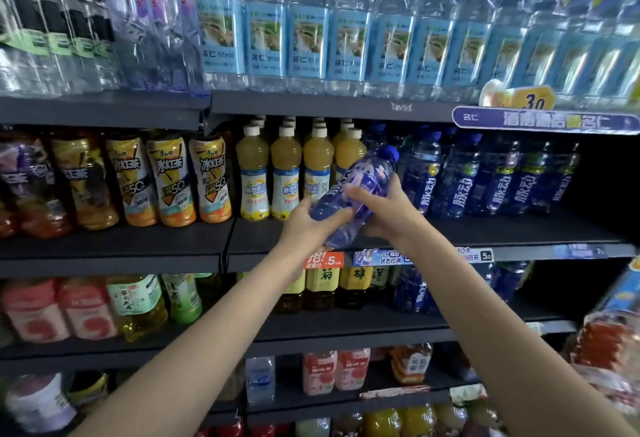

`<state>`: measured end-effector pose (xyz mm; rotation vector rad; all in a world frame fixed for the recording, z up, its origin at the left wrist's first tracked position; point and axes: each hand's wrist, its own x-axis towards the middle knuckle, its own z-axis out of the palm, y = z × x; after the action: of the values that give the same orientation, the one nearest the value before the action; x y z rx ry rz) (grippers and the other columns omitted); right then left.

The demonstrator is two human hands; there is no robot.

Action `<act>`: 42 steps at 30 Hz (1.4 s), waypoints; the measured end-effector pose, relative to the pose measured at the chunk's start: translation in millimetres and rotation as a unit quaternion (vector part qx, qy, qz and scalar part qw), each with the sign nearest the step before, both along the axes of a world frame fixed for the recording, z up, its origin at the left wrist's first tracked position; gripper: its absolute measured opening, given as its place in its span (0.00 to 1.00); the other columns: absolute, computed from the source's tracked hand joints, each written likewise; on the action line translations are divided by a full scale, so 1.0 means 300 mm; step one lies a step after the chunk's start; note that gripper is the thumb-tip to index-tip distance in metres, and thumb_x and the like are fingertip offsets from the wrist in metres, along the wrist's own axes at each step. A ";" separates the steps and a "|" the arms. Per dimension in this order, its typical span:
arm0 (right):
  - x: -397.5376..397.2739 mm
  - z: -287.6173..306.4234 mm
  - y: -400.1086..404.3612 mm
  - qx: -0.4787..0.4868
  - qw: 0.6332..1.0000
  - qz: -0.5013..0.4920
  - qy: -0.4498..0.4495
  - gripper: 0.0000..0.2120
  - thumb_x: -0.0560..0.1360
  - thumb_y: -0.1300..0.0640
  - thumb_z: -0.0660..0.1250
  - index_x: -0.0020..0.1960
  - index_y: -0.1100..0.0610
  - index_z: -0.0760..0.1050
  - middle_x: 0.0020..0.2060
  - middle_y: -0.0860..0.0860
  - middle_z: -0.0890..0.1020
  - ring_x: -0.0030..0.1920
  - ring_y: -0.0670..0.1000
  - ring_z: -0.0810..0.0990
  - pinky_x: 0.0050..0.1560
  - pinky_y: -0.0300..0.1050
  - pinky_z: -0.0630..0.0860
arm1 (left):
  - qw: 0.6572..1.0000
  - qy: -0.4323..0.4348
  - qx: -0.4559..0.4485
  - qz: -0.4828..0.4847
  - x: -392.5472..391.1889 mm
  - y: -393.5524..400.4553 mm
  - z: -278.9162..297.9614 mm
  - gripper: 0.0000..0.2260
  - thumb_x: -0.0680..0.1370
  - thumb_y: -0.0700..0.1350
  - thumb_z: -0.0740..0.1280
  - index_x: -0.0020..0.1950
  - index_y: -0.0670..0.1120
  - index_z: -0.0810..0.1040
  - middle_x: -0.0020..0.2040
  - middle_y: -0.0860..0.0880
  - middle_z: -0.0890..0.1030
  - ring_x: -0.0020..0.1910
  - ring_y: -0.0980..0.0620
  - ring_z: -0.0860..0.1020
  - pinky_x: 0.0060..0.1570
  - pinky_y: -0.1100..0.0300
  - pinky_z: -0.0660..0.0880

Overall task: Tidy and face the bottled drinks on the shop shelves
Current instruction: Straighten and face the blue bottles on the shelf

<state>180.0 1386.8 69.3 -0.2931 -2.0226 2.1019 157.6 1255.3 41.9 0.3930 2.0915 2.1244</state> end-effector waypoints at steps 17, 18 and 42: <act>-0.038 -0.011 0.206 -0.042 0.999 0.015 0.024 0.50 0.57 0.53 0.78 0.73 0.47 0.56 0.61 0.54 0.77 0.53 0.56 0.81 0.46 0.57 0.81 | 0.967 0.135 -0.095 -0.195 -0.130 0.025 0.066 0.18 0.75 0.38 0.68 0.60 0.56 0.74 0.58 0.58 0.77 0.58 0.58 0.76 0.61 0.59 0.72; -0.041 -0.024 0.214 -0.034 0.999 0.012 0.030 0.52 0.57 0.54 0.79 0.74 0.46 0.55 0.61 0.53 0.77 0.53 0.56 0.81 0.46 0.57 0.81 | 0.973 0.101 -0.068 -0.196 -0.141 0.033 0.066 0.15 0.77 0.38 0.65 0.60 0.53 0.75 0.58 0.54 0.79 0.58 0.56 0.77 0.59 0.59 0.74; -0.299 -0.212 0.373 0.415 0.889 0.029 0.193 0.45 0.68 0.58 0.76 0.75 0.49 0.51 0.74 0.54 0.58 0.74 0.53 0.59 0.70 0.45 0.61 | 0.964 0.169 -0.168 0.117 -0.344 0.179 -0.093 0.38 0.69 0.42 0.75 0.73 0.46 0.57 0.67 0.48 0.69 0.66 0.51 0.68 0.64 0.61 0.63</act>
<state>90.4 1498.6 5.5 0.3075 -2.4239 1.0140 54.4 1309.2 14.1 0.5160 2.7612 1.8598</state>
